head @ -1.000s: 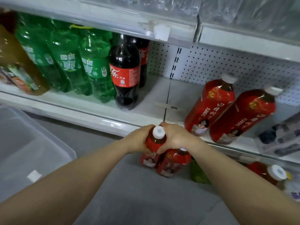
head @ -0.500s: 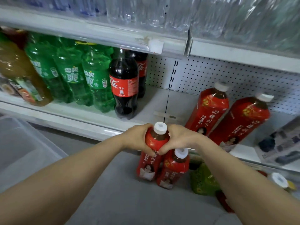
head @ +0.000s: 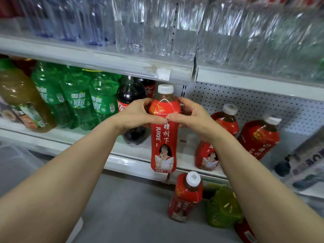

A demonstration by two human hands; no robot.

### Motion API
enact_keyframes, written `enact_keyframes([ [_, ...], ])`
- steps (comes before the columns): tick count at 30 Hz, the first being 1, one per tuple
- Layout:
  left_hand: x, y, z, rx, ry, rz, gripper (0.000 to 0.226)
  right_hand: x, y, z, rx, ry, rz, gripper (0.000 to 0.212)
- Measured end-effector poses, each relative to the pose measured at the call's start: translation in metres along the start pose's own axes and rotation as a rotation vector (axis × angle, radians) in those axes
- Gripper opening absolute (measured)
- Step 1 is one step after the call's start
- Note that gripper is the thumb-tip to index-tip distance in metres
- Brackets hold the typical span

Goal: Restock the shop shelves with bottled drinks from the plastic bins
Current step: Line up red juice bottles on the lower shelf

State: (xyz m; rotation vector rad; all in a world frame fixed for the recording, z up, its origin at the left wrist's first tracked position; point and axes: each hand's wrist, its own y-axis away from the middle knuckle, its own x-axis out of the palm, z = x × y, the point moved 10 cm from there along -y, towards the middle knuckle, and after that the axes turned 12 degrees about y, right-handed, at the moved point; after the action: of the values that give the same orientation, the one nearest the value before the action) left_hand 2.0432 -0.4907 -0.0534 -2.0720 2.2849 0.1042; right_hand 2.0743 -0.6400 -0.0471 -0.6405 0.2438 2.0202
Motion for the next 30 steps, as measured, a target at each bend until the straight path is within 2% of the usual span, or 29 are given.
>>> enact_keyframes([
  [7, -0.003, -0.010, 0.008, 0.055, -0.034, 0.002, 0.080, 0.013, -0.010, -0.014, 0.000, -0.020, 0.038, 0.096],
  [12, -0.003, -0.026, 0.023, 0.067, -0.085, 0.018, 0.089, 0.020, -0.016, -0.031, 0.024, -0.082, 0.026, 0.088],
  [21, -0.009, -0.048, 0.043, 0.084, -0.078, 0.017, 0.092, 0.030, -0.035, -0.057, 0.037, -0.172, -0.009, 0.092],
  [30, -0.020, -0.059, 0.056, 0.087, -0.110, -0.030, 0.104, 0.031, -0.048, -0.059, 0.038, -0.133, 0.003, 0.088],
])
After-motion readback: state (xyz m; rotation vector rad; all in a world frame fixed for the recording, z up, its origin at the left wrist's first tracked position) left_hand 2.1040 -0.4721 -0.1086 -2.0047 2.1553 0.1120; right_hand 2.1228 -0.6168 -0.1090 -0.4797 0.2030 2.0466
